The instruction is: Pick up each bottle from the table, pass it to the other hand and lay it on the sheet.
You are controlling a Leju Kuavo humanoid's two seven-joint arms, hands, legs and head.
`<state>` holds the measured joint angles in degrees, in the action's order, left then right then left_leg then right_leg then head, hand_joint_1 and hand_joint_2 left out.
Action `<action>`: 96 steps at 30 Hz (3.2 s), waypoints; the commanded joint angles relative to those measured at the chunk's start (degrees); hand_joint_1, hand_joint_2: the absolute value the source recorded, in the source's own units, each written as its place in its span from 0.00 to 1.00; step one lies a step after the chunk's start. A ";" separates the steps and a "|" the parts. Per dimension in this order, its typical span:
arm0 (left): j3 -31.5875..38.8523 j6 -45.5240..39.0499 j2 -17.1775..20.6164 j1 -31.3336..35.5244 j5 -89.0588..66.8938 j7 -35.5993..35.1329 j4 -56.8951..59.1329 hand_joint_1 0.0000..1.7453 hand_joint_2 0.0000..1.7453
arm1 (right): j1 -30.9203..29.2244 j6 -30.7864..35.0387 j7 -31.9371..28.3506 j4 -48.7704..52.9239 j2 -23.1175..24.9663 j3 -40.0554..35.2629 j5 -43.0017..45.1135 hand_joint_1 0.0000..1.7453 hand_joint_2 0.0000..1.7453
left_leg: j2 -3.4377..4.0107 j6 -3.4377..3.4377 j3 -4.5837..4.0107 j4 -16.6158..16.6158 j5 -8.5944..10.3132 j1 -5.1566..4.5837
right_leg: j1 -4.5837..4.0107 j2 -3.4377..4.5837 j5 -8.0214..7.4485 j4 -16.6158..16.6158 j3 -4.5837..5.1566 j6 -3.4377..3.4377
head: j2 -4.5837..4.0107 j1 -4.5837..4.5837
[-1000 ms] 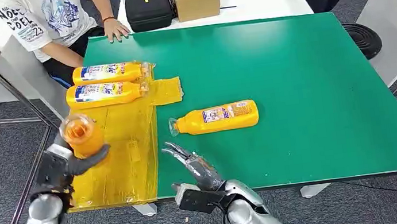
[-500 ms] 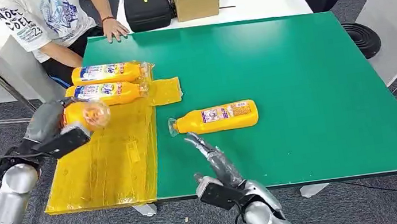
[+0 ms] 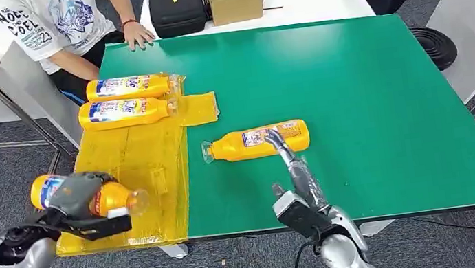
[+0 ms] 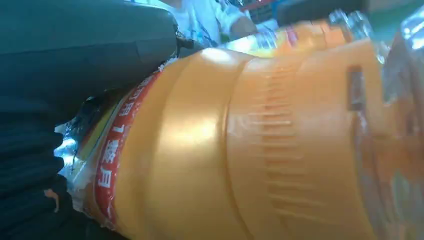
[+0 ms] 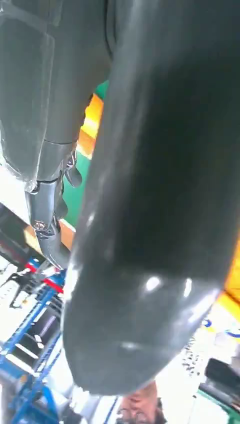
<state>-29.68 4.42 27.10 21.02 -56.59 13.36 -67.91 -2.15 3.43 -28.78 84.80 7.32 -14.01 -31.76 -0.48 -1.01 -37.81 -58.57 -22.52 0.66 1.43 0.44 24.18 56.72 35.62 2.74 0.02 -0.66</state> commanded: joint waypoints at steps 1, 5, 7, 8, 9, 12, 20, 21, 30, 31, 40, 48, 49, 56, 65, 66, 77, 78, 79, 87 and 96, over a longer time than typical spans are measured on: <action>-5.26 -0.83 -8.38 2.38 -2.49 -0.34 14.07 1.00 1.00 | 0.31 -0.19 -0.27 1.59 -0.32 3.58 -0.36 0.00 0.00 | -0.19 -0.02 0.22 0.09 0.01 -0.03 | 0.01 -0.24 0.06 -0.09 -0.27 -0.08 | 0.00 0.02; -5.77 -1.07 -9.93 3.74 -3.16 0.11 17.17 1.00 1.00 | 0.08 -0.22 -0.36 0.47 -0.25 3.39 -0.43 0.00 0.00 | -0.33 0.00 0.46 0.16 0.01 -0.04 | 0.01 -0.37 0.10 -0.15 -0.57 -0.14 | 0.00 0.00; -6.03 -0.99 -10.39 4.73 -3.43 0.48 18.23 1.00 1.00 | 0.09 -0.13 -0.49 0.00 -0.10 3.41 -0.39 0.00 0.00 | -0.32 0.00 0.52 0.13 0.01 -0.02 | -0.01 -0.35 0.07 -0.15 -0.64 -0.13 | 0.00 0.00; -6.04 -0.96 -10.49 4.89 -3.44 0.50 18.40 1.00 1.00 | 0.14 -0.12 -0.53 -0.11 -0.06 3.41 -0.38 0.00 0.00 | -0.29 -0.01 0.52 0.11 0.02 -0.05 | 0.02 -0.29 0.06 -0.10 -0.62 -0.10 | 0.00 -0.02; -6.30 -0.83 -10.85 5.74 -3.57 0.98 19.44 1.00 1.00 | 0.22 0.02 -0.67 -0.30 0.14 3.60 -0.41 0.00 0.00 | -0.36 0.00 0.69 0.15 0.02 0.00 | -0.04 -0.38 0.06 -0.17 -0.82 -0.16 | 0.00 -0.02; -7.10 -0.70 -11.75 8.15 -4.02 1.72 21.71 1.00 1.00 | 0.38 0.12 -0.80 -0.59 0.42 3.76 -0.50 0.00 0.00 | -0.58 0.01 0.74 0.09 0.05 -0.02 | -0.01 -0.60 0.20 -0.09 -0.74 -0.26 | 0.00 -0.02; -10.82 3.65 -12.84 14.65 -4.55 5.58 26.80 1.00 1.00 | -0.92 0.11 -0.88 -3.04 0.80 3.98 -0.43 0.00 0.00 | -0.79 -0.10 0.93 0.15 0.17 0.01 | 0.01 -0.79 0.23 -0.18 -0.64 -0.29 | 0.00 0.00; -12.13 5.16 -12.38 15.91 -4.69 6.83 27.52 1.00 1.00 | -0.78 0.06 -1.06 -3.17 0.67 3.79 -0.37 0.00 0.00 | -0.82 -0.09 0.96 0.18 0.18 0.02 | 0.00 -0.85 0.22 -0.22 -0.70 -0.33 | 0.00 0.00; -20.89 16.11 -8.33 24.39 -4.25 12.96 29.08 1.00 1.00 | -0.15 0.01 -2.04 -3.79 0.03 2.83 0.70 0.00 0.00 | -0.70 0.01 0.87 0.07 0.19 0.06 | -0.04 -0.73 0.07 -0.10 -1.10 -0.23 | 0.00 -0.02; -21.79 16.60 -7.88 24.96 -3.77 13.40 29.05 1.00 1.00 | -0.26 0.02 -2.06 -4.00 0.03 2.67 0.78 0.00 0.00 | -0.74 0.00 0.82 0.05 0.21 0.05 | -0.02 -0.74 0.06 -0.07 -1.06 -0.18 | 0.00 0.02; -25.74 16.00 -7.84 25.18 2.05 13.03 31.02 0.49 1.00 | 0.10 0.50 -2.02 -4.25 -0.29 2.25 1.16 0.00 0.00 | -0.53 0.01 0.75 0.08 0.15 0.07 | -0.12 -0.58 0.07 -0.11 -0.94 -0.24 | 0.00 0.02; -26.52 15.79 -7.91 24.84 4.13 12.47 30.83 0.00 1.00 | 0.41 0.66 -2.04 -3.65 -0.58 2.25 1.20 0.00 0.00 | -0.47 0.05 0.76 0.09 0.12 0.06 | -0.12 -0.52 0.06 -0.11 -0.94 -0.27 | 0.00 0.00; -26.96 16.09 -7.99 25.07 4.08 12.42 30.89 0.00 1.00 | 0.41 0.69 -2.03 -3.56 -0.57 2.32 1.24 0.00 0.00 | -0.44 0.05 0.81 0.10 0.09 0.08 | -0.14 -0.52 0.08 -0.14 -0.99 -0.32 | 0.00 0.02; -27.93 17.00 -8.34 26.26 4.36 12.46 31.37 0.00 1.00 | 0.84 0.79 -2.01 -3.32 -0.49 2.46 1.34 0.00 0.00 | -0.60 0.04 0.62 0.07 0.16 0.05 | -0.10 -0.63 0.07 -0.07 -0.83 -0.22 | 0.00 0.00; -29.09 18.09 -5.91 28.21 7.13 13.28 27.65 0.00 1.00 | 1.01 0.98 -1.99 -3.07 -0.65 2.90 2.12 0.00 0.00 | -0.57 0.05 0.61 0.04 0.14 0.08 | -0.13 -0.61 0.07 -0.07 -0.81 -0.25 | 0.00 0.00; -29.23 18.52 -5.19 28.36 7.54 13.12 26.69 0.00 1.00 | 1.02 1.01 -2.00 -3.12 -0.72 2.92 2.17 0.00 0.00 | -0.56 0.04 0.57 0.03 0.14 0.07 | -0.12 -0.59 0.07 -0.04 -0.77 -0.23 | 0.00 0.00; -28.24 22.44 4.93 28.91 16.44 10.70 9.50 0.00 0.00 | 0.91 0.83 -2.18 -3.28 -1.26 2.88 3.23 0.00 0.00 | -0.43 0.05 0.34 -0.02 0.15 0.10 | -0.14 -0.45 0.05 0.01 -0.51 -0.20 | 0.00 0.00; -28.23 22.43 5.12 28.78 16.56 10.70 9.19 0.00 0.00 | 0.87 0.83 -2.18 -3.38 -1.27 2.87 3.24 0.00 0.00 | -0.39 0.05 0.42 -0.02 0.10 0.12 | -0.17 -0.43 0.08 0.00 -0.59 -0.24 | 0.00 0.00; -27.04 21.91 5.94 27.60 18.27 10.77 7.44 0.00 0.00 | 0.81 0.71 -2.28 -3.61 -1.33 2.83 3.47 0.00 0.00 | -0.36 0.05 0.36 -0.01 0.13 0.11 | -0.15 -0.40 0.05 0.00 -0.52 -0.21 | 0.00 0.00; -23.45 19.80 8.45 22.77 21.60 10.46 2.21 0.00 0.00 | -0.12 0.54 -2.18 -3.86 -1.92 2.26 3.60 0.00 0.00 | -0.24 0.05 0.51 0.04 0.06 0.10 | -0.15 -0.33 0.10 -0.06 -0.65 -0.26 | 0.00 0.02; -3.66 7.33 -5.10 5.91 28.59 13.44 9.01 0.00 0.00 | -6.62 -0.51 7.73 -7.73 -5.68 8.18 -9.40 0.00 0.00 | -0.30 -0.02 0.70 0.33 0.20 -0.09 | 0.03 -0.38 0.00 -0.28 -0.86 -0.19 | 0.00 0.04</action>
<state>-49.69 21.08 33.88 40.42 -29.60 26.01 -64.32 -1.78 4.55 -26.24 83.45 5.75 -11.37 -33.54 -0.87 -0.97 -37.60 -58.53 -22.32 0.69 1.38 0.01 24.21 56.73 35.26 2.62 0.02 -0.61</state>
